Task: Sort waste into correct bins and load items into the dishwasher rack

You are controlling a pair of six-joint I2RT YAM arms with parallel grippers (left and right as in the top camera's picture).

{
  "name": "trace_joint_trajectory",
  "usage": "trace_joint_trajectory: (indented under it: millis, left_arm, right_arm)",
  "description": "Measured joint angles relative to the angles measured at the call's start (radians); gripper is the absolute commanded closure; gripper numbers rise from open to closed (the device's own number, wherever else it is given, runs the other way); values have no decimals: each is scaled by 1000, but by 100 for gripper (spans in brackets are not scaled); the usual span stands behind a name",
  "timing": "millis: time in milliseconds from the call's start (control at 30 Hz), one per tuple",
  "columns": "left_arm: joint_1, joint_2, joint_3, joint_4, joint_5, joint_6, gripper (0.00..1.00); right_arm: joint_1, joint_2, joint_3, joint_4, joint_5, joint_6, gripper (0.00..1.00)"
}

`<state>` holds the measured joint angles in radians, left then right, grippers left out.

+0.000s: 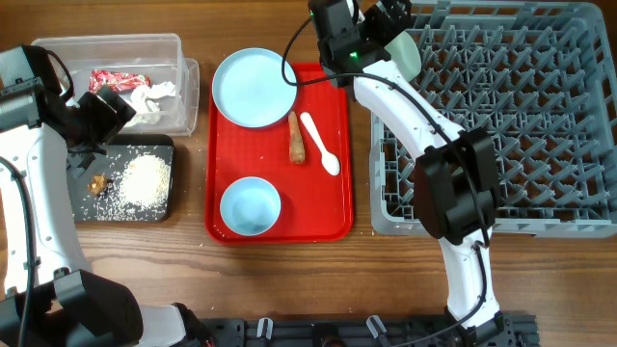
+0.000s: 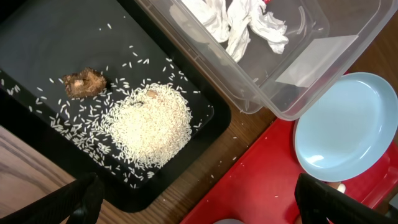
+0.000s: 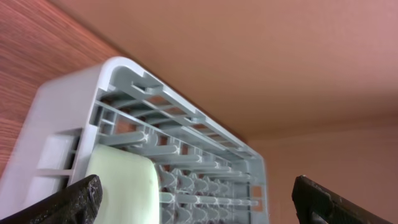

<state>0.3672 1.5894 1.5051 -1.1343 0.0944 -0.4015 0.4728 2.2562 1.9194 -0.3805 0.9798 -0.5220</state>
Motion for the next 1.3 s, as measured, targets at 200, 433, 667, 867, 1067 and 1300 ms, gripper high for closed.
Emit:
trace_joint_trajectory:
  millis: [200,433,667,867,1067,1300]
  left_arm:
    - [0,0,0,0,0,0,0]
    - [0,0,0,0,0,0,0]
    - [0,0,0,-7,0,0,0]
    - [0,0,0,-7,0,0,0]
    - [0,0,0,-7,0,0,0]
    - [0,0,0,-7,0,0,0]
  right_arm:
    - [63,-241,5,-345,-634,357,0]
    - [202,-169,-206,-547,-1349,753,28]
    - [276,-100,-251,-562,-1376,846,89]
    - [275,-58,-251,-563,-1376,861,96]
    - [231,-50,-156,-652,-1344,877,96]
    - [20,-410,-32,-768,-688,924,96]
